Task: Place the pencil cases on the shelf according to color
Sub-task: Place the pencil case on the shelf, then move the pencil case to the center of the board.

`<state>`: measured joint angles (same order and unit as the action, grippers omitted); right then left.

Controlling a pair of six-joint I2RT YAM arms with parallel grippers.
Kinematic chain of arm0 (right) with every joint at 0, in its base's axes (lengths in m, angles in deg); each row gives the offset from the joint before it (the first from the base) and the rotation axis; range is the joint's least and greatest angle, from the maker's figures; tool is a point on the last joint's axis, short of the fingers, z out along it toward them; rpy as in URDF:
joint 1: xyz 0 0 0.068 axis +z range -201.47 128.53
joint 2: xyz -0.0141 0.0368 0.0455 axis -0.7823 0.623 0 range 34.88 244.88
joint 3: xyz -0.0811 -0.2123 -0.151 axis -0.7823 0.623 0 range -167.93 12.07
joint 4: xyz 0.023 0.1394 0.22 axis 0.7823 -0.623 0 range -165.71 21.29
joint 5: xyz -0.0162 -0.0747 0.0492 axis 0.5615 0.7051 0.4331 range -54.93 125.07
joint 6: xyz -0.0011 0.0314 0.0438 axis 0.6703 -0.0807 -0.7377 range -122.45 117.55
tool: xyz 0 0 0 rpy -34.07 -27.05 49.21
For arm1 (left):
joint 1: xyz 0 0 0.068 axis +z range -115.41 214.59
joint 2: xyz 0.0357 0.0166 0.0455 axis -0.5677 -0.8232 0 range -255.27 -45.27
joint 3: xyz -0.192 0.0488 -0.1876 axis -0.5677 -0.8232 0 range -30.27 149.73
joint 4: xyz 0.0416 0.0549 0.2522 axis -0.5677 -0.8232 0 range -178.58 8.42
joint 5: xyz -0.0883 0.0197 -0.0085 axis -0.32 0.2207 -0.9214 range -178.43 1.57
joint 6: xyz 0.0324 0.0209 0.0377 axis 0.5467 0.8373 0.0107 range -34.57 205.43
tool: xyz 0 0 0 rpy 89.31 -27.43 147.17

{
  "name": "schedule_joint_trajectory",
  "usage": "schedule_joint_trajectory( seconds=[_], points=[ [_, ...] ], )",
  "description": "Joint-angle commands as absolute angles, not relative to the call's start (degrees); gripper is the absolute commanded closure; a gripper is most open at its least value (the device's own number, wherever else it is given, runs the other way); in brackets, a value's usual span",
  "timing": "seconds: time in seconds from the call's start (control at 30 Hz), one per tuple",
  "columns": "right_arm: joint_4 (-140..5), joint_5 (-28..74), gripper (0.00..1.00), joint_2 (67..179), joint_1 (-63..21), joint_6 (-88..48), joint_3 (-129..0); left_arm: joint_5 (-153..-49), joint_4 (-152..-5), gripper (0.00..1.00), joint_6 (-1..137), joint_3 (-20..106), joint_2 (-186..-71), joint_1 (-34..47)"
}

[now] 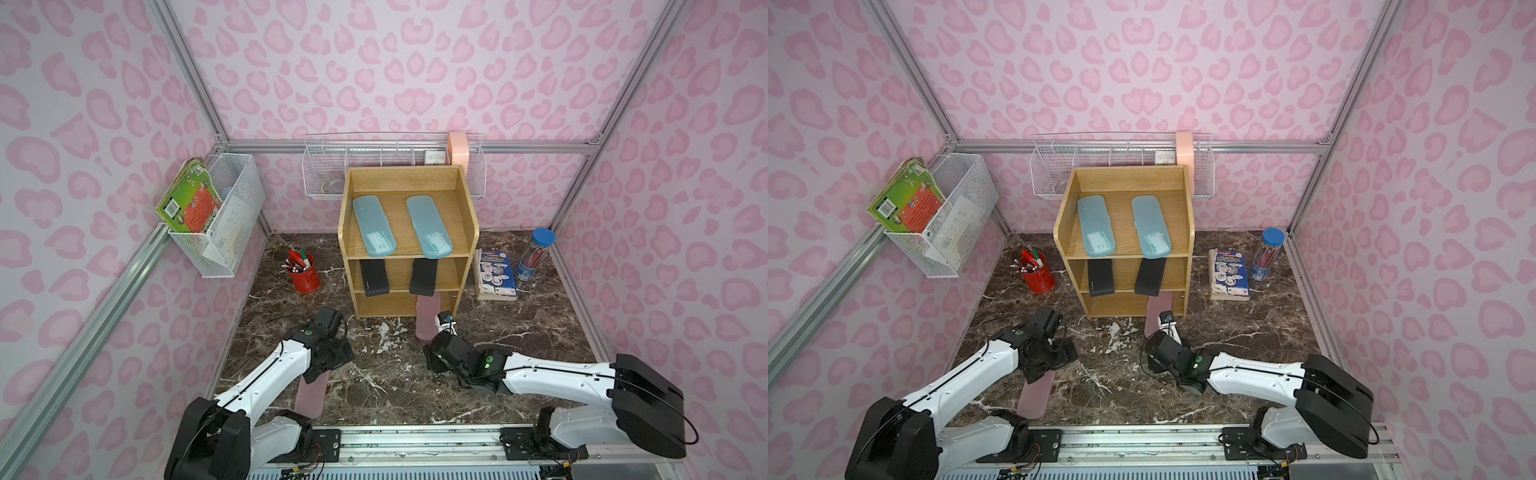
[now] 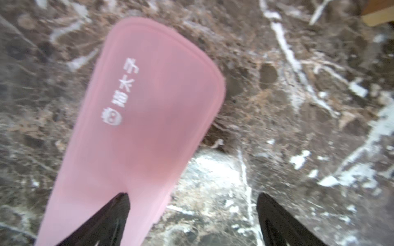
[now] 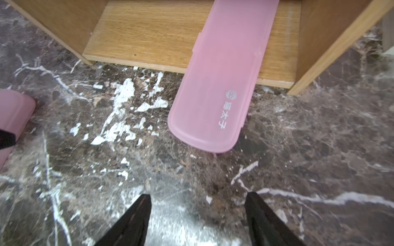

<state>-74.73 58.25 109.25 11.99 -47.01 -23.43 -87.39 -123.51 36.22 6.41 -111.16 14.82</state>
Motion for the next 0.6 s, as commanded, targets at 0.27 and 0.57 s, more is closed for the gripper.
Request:
schedule_joint_trajectory(
  seconds=[0.27, 0.57],
  points=[
    [-70.1, 53.7, 0.18, 100.2, 15.0, -44.4, -17.2, -73.7, -132.0, 0.02, 37.8, 5.7, -107.9, 15.8],
    [-74.3, 55.3, 0.14, 102.4, 16.6, -45.1, -19.2, -83.0, -121.9, 0.06, 39.4, 3.3, -116.9, 16.8]
  ],
)
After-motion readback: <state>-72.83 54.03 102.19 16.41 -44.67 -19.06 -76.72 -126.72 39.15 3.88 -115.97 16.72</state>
